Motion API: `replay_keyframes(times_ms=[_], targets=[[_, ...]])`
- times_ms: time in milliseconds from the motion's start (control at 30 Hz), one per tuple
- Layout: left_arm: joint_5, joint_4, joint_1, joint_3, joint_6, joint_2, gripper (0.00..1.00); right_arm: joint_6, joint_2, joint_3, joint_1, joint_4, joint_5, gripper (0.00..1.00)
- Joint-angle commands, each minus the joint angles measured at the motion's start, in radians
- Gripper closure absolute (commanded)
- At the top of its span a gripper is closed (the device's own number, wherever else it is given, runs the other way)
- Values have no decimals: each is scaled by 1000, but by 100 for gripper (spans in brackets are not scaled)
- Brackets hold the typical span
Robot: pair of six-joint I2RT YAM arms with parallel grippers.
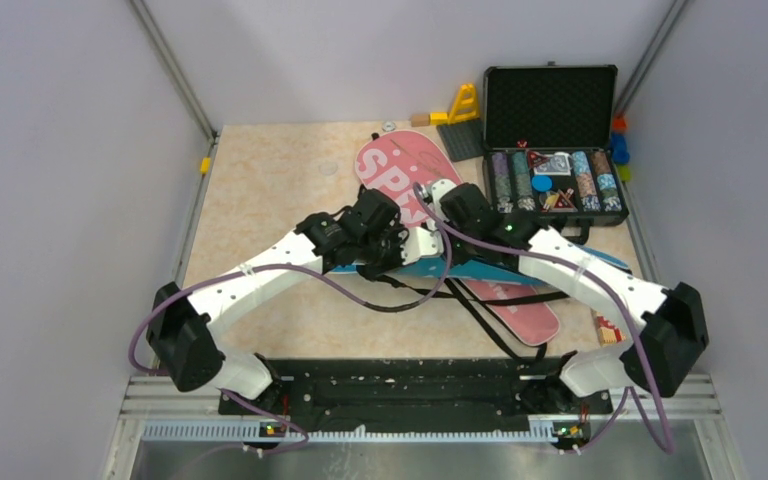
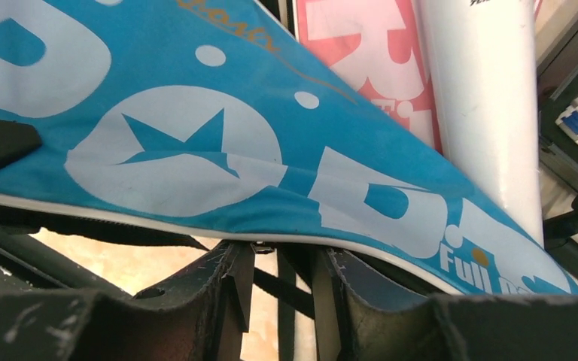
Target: Pack up the badminton gear
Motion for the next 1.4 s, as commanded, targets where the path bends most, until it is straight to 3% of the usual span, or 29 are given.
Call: replay_keyframes(times_ms=[0,300,533,833,1000,1200,1367], targets=[[71,-49,-9,45,-22,-11,100,-6,-126,-48,16,203,52,65],[73,-51,-10,64,-42,-2,100,51,-203,-124,15,252,51,62],[62,-47,-8,72,-56,6,100,52,-167,-118,33,243,18,63],[19,-31,-8,74,-74,-6,100,105,-96,-76,90,151,92,68],[4,-25,-8,67,-75,-13,100,136,-91,-69,92,133,174,100],[-33,-3,-8,52,-87,-30,100,200,-108,-42,94,104,259,100],[-112,7,-6,18,-71,-51,100,252,-116,2,92,-99,486,100]])
